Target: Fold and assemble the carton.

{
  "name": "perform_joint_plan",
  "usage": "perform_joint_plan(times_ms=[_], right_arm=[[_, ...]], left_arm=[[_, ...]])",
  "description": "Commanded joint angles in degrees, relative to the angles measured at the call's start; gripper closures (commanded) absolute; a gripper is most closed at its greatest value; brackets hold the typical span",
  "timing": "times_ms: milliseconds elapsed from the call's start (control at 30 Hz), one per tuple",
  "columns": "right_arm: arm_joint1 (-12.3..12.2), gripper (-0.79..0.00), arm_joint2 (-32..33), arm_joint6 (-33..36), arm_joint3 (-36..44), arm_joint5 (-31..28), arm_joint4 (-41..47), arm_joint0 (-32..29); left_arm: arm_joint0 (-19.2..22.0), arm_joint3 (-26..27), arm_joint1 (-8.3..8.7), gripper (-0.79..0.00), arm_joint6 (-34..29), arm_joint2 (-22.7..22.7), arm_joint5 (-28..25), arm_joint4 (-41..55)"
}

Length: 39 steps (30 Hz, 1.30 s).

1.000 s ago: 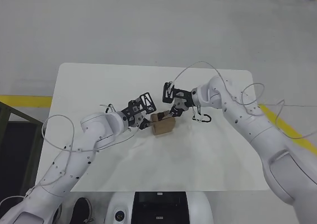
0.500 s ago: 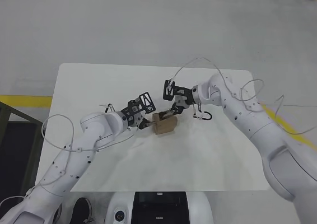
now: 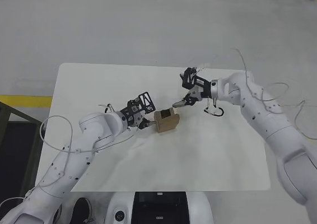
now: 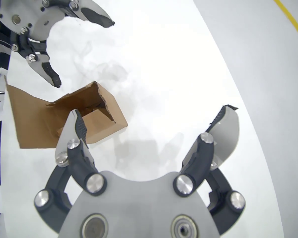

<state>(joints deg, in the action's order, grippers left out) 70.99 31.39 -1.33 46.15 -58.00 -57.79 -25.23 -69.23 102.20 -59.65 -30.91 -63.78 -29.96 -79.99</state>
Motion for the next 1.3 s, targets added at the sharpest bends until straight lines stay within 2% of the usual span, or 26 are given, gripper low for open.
perform_joint_plan(times_ms=[0,367,500,600,767,900,1067,1267], right_arm=[[-1.7,-0.785,-0.2,-1.5,2.3,0.0,0.7,-1.5],[-12.6,-0.785,-0.2,-0.8,19.0,0.0,8.0,-7.9],[-15.5,-0.785,1.2,3.7,21.8,0.0,11.1,-9.2],[-17.1,-0.785,3.3,3.9,23.3,0.0,14.9,-10.8],[-18.9,-0.785,4.4,7.7,27.3,0.3,16.4,-13.2],[-19.4,-0.785,4.5,15.2,31.5,9.2,20.4,-16.6],[-20.4,-0.785,6.7,17.3,35.5,13.6,23.6,-21.0],[-20.2,-0.785,7.2,18.6,37.2,15.0,22.8,-22.9]], left_arm=[[0.0,0.1,-0.04,-0.785,-0.1,-0.1,0.4,0.3],[0.0,0.1,-0.48,-0.785,-0.1,-0.6,2.7,3.7],[0.3,-0.1,-0.72,-0.785,-0.4,-0.3,3.7,4.6],[0.5,-0.7,-0.81,-0.785,-0.5,-0.4,3.9,5.1],[0.7,-0.8,-0.92,-0.785,-0.8,-0.4,4.1,4.9],[0.9,-0.7,-1.05,-0.785,-1.1,-0.4,4.6,5.3],[0.9,-0.6,-1.10,-0.785,-1.1,-0.9,5.0,5.8],[0.3,-0.3,-1.07,-0.785,-1.3,-1.5,4.8,5.6]])
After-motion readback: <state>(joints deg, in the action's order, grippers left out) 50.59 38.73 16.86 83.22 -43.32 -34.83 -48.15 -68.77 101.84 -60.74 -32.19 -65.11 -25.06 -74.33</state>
